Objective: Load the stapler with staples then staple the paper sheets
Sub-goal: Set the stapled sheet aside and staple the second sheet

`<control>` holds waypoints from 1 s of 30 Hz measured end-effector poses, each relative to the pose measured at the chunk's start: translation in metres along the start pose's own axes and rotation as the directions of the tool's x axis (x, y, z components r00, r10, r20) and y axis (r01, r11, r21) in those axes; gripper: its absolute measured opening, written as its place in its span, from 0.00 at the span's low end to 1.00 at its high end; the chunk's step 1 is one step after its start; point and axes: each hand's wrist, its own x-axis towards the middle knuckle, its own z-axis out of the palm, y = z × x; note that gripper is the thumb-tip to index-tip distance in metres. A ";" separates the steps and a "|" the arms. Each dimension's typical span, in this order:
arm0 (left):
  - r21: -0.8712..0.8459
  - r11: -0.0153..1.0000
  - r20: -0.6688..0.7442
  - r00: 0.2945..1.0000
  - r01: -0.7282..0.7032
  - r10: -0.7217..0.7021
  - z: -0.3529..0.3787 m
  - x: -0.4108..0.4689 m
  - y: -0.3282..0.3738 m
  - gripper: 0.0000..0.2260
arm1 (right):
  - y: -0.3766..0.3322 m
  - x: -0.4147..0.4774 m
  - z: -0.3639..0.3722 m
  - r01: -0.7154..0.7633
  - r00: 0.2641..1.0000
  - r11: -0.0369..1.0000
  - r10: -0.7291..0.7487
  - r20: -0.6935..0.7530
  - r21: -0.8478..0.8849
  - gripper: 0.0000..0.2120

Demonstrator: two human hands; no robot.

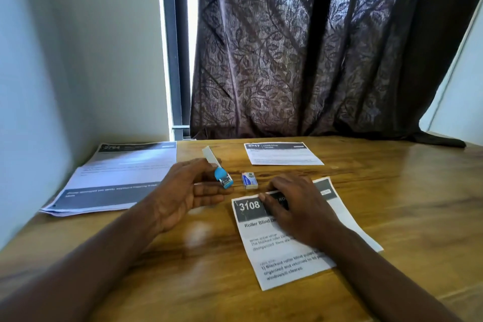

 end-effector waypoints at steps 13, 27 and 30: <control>0.181 0.967 -0.057 0.980 -0.180 0.193 0.010 0.004 -0.017 0.11 | -0.012 0.001 0.001 0.125 0.988 0.990 -0.131 -0.081 -0.070 0.15; 0.659 0.682 0.019 0.914 -0.317 0.406 0.011 0.001 -0.016 0.12 | -0.011 0.000 0.003 0.168 0.982 0.979 -0.177 -0.069 -0.116 0.14; 0.449 0.874 0.132 0.981 -0.186 0.141 0.006 0.001 -0.013 0.21 | -0.011 0.001 0.003 0.150 0.987 0.982 -0.156 -0.048 -0.113 0.18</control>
